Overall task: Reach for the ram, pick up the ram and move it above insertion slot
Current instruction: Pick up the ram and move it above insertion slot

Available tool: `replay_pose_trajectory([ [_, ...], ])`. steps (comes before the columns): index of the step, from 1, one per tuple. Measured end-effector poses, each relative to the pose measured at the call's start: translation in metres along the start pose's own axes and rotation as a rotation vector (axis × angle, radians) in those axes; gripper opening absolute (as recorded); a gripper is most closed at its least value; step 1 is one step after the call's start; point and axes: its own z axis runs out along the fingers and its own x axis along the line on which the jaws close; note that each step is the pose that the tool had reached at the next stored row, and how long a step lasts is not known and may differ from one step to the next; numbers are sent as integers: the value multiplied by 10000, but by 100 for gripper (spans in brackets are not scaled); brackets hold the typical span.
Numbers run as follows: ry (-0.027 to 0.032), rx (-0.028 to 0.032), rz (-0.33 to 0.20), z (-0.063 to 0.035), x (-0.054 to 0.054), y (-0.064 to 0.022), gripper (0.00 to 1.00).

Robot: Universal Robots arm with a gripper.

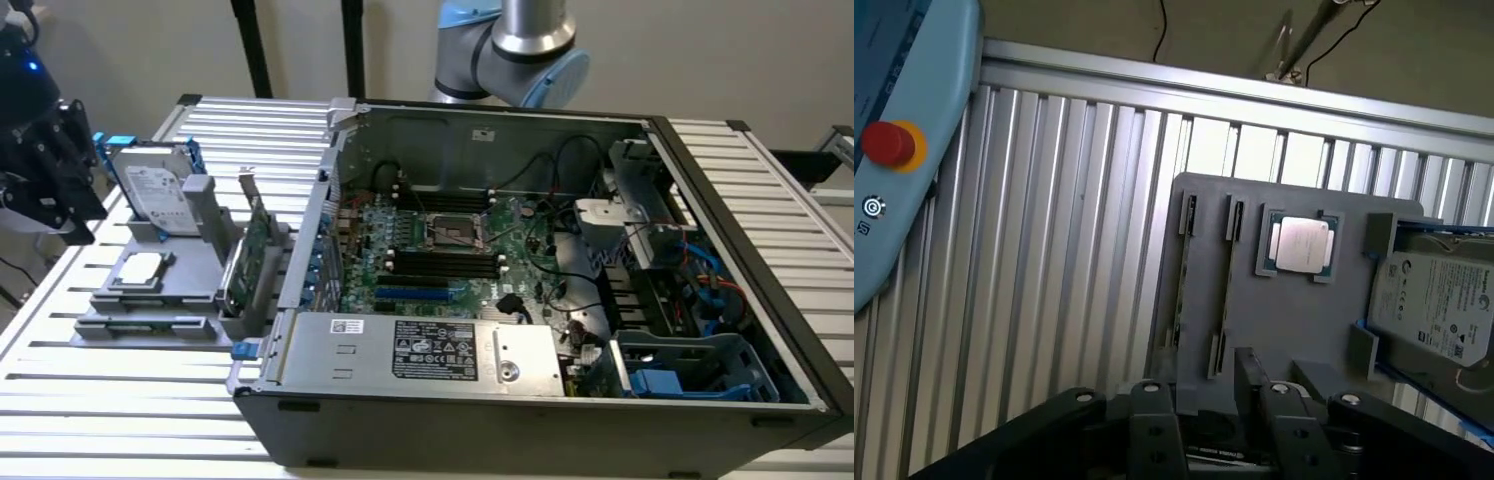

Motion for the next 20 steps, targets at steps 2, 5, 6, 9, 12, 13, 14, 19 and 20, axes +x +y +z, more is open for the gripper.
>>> replay_pose_trajectory([
  [2, 0, -1, 0, 29, 2, 0, 42],
  [5, 0, -2, 0, 84, 8, 0, 42],
  [6, 0, -3, 0, 101, 10, 0, 42],
  [9, 0, -2, 3, 156, 22, 0, 42],
  [12, 0, -3, 67, 210, 35, 2, 42],
  [13, -1, -3, 105, 228, 40, 2, 42],
  [14, -2, -2, 143, 248, 45, 2, 42],
  [19, -4, 0, 248, 338, 74, 5, 42],
  [20, -3, -2, 253, 355, 77, 6, 42],
])
